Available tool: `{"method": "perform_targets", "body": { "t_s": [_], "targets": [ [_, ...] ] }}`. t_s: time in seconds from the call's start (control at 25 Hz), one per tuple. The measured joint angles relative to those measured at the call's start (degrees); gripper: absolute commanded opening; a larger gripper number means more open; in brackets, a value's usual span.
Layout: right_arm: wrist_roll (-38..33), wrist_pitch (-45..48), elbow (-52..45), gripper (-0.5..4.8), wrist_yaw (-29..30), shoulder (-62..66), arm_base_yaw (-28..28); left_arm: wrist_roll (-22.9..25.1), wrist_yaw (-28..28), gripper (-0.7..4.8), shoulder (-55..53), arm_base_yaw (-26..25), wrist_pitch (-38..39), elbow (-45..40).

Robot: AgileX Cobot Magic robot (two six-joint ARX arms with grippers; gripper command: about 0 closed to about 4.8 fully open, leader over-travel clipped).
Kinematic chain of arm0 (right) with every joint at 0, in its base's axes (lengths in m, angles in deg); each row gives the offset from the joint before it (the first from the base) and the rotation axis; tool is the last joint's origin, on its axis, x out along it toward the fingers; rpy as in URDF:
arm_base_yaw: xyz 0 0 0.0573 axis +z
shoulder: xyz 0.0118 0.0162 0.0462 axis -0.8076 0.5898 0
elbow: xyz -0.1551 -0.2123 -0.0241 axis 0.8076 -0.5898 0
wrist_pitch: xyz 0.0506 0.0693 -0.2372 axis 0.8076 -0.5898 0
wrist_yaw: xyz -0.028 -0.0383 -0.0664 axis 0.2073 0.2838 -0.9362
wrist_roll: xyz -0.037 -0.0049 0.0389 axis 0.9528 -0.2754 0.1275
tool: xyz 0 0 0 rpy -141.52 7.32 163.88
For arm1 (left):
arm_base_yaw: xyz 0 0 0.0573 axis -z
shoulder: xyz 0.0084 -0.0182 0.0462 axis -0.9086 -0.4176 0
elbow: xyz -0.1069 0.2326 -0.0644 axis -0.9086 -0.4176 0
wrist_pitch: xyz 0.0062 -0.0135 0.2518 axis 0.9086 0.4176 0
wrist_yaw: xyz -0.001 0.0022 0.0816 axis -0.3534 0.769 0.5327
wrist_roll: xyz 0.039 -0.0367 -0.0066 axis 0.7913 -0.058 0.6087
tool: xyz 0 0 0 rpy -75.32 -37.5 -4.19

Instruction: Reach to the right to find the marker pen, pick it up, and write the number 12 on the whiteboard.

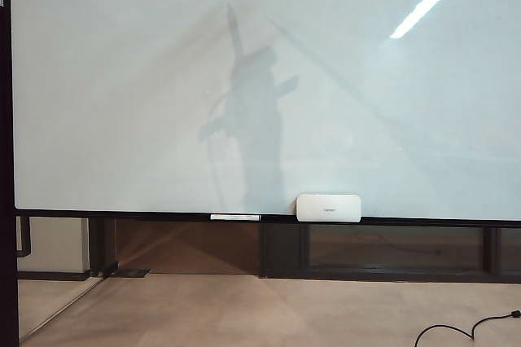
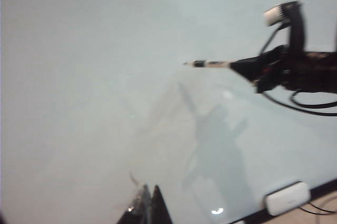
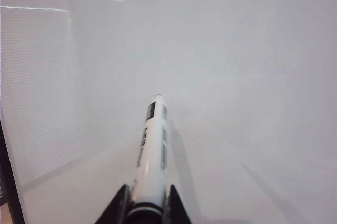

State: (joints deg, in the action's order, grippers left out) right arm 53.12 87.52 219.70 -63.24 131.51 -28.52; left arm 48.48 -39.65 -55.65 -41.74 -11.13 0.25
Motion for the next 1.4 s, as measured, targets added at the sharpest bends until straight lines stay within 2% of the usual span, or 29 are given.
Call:
{"method": "perform_targets", "body": {
  "t_s": [0.32,0.48,1.4],
  "targets": [
    [1.7,1.0,0.0,-0.02,-2.8,0.4,-1.3,-0.1,-10.0,-0.05,0.0,0.0,1.8,0.0],
    [1.7,2.6,0.2,-0.02,-3.2,1.0,-2.5,-1.5,-10.7,-0.05,-1.2,0.0,2.4,0.0],
    [1.7,5.1,0.2,-0.02,-4.0,2.5,-3.0,-1.3,-12.4,-0.05,-3.7,0.0,0.8,0.0]
  ]
}}
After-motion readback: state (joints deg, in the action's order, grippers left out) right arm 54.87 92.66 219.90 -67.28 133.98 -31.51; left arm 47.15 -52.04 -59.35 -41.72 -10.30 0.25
